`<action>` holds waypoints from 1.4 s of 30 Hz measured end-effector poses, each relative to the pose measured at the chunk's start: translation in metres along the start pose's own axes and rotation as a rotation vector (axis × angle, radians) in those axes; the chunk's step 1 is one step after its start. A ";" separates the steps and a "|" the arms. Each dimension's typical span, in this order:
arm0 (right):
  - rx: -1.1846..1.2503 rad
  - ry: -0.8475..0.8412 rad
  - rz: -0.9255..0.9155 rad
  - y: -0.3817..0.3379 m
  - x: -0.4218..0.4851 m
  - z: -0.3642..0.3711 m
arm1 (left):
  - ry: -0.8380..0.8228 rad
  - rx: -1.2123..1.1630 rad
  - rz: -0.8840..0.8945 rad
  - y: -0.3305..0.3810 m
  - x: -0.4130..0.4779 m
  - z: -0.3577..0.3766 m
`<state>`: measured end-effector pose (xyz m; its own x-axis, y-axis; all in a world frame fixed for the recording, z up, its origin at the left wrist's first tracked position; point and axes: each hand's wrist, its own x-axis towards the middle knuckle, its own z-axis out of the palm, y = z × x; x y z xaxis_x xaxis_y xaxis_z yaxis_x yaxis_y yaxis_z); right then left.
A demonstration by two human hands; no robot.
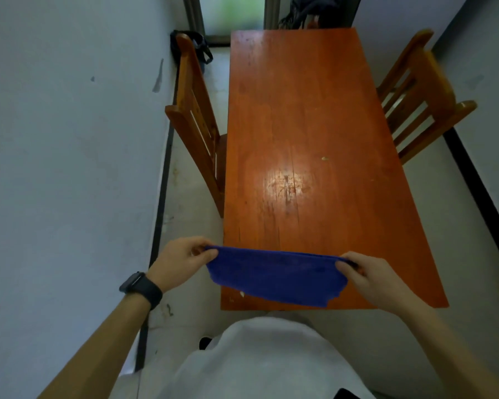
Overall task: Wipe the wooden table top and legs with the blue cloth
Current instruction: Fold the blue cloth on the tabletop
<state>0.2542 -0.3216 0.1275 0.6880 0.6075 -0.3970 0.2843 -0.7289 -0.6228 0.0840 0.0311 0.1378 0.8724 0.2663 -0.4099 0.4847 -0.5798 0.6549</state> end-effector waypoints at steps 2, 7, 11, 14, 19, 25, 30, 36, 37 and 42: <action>0.033 -0.004 0.052 0.000 0.015 0.002 | -0.020 -0.024 -0.061 0.003 0.020 0.006; -0.013 -0.013 0.283 0.032 0.082 0.035 | -0.016 -0.019 -0.239 -0.013 0.098 0.058; -0.035 0.212 0.469 0.058 0.112 0.063 | 0.124 0.066 -0.325 -0.025 0.131 0.099; -0.247 0.476 0.337 0.062 0.103 0.086 | 0.240 0.459 -0.003 -0.022 0.114 0.137; -0.467 0.168 -0.059 0.068 0.079 0.139 | -0.025 0.550 0.149 -0.035 0.081 0.198; -0.509 0.112 0.038 0.087 0.101 0.113 | 0.004 0.689 0.188 -0.010 0.097 0.211; -0.401 0.178 0.060 0.096 0.128 0.057 | -0.155 0.685 0.514 0.063 0.088 0.254; -0.483 -0.102 0.119 0.086 0.161 0.028 | -0.285 0.741 0.297 0.094 0.093 0.270; -0.504 -0.141 0.139 0.084 0.165 0.026 | -0.295 0.762 0.330 0.093 0.091 0.267; -0.479 -0.224 0.195 0.079 0.158 0.033 | -0.339 0.753 0.404 0.078 0.083 0.253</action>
<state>0.3632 -0.2726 -0.0061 0.6143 0.4610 -0.6404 0.4735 -0.8646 -0.1682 0.1780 -0.1867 -0.0052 0.8437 -0.2364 -0.4820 -0.1257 -0.9599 0.2506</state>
